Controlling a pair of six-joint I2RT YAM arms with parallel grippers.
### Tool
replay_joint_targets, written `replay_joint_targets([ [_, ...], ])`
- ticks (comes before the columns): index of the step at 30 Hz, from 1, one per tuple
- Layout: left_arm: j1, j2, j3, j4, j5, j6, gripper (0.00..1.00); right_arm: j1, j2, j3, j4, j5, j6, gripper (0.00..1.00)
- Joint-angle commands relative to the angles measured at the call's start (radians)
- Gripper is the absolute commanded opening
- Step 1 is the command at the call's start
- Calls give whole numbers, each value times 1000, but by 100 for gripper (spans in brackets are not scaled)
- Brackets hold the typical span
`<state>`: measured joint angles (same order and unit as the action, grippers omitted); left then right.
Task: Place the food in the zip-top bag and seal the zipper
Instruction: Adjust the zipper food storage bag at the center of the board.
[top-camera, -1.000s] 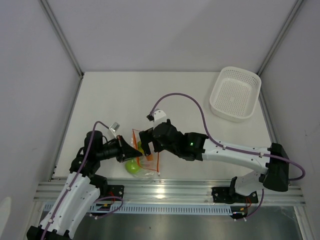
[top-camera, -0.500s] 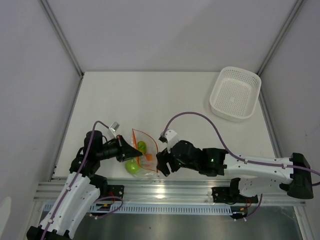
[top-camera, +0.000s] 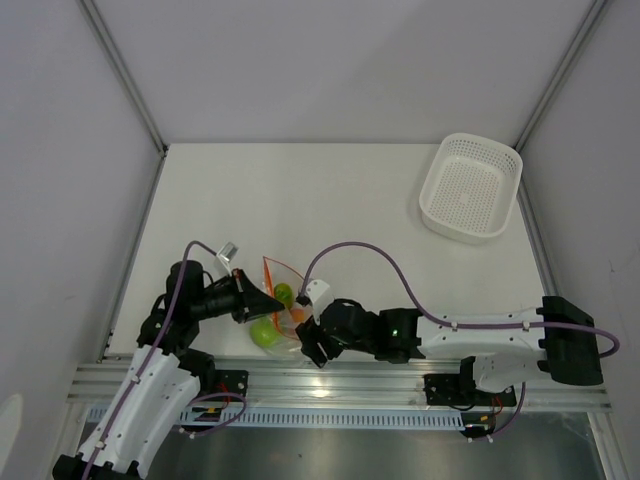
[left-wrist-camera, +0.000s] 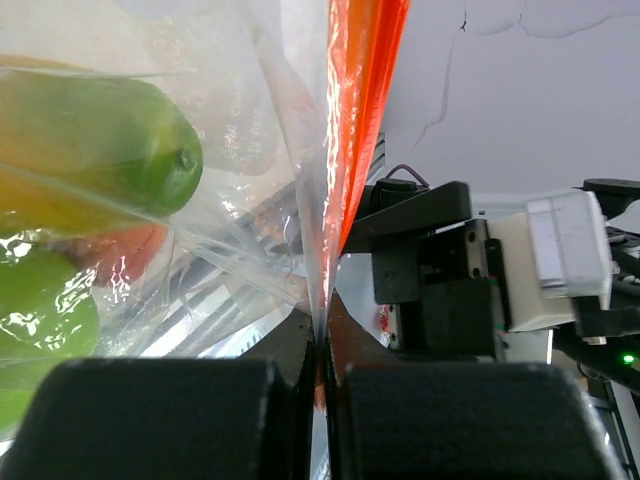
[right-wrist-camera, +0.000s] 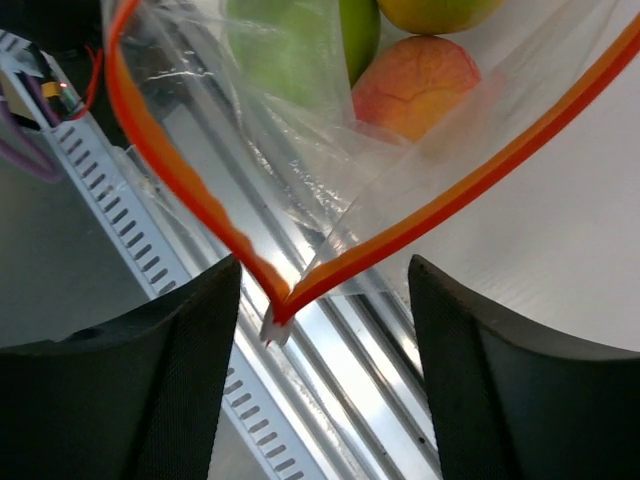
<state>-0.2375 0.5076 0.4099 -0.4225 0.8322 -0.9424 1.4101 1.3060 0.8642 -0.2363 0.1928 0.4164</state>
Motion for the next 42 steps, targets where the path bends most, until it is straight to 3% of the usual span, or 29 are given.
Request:
replay_joint_targets([
  [1,-5,-11,50,-5,-7,1,1,7,33,-1,87,60,-2,65],
  [3,-3,-20,44,4,-10,-6,0,9,56,9,75,98,1,55],
  [6,-3,-26,44,-10,-13,0,1,12,56,28,26,178,19,22],
  [10,-3,-35,64,-55,-60,30,1,12,16,58,-21,211,1,1],
  [14,-3,-53,102,-102,-138,78,1,12,-36,111,-95,211,-76,0],
  [16,-3,-69,176,-169,-191,115,8,10,-62,142,-119,183,-148,0],
  [17,-3,-76,193,-197,-250,152,19,10,-68,182,-151,174,-171,0],
  [19,-3,-95,249,-260,-300,184,32,10,-76,226,-190,156,-241,0],
  [20,-3,-101,265,-280,-347,215,44,4,-76,272,-236,151,-264,0],
  [25,-3,-152,316,-346,-473,304,63,-22,-82,368,-369,129,-363,0],
  [26,-3,-171,313,-343,-488,335,76,-36,-97,368,-389,102,-375,0],
  [32,-5,-188,317,-305,-525,350,90,-135,-201,366,-460,-148,-369,0],
  [35,-3,-192,303,-268,-478,326,99,-135,-238,375,-498,-179,-366,0],
  [42,-5,-61,271,-226,-372,157,99,-137,-294,337,-564,-154,-360,0],
])
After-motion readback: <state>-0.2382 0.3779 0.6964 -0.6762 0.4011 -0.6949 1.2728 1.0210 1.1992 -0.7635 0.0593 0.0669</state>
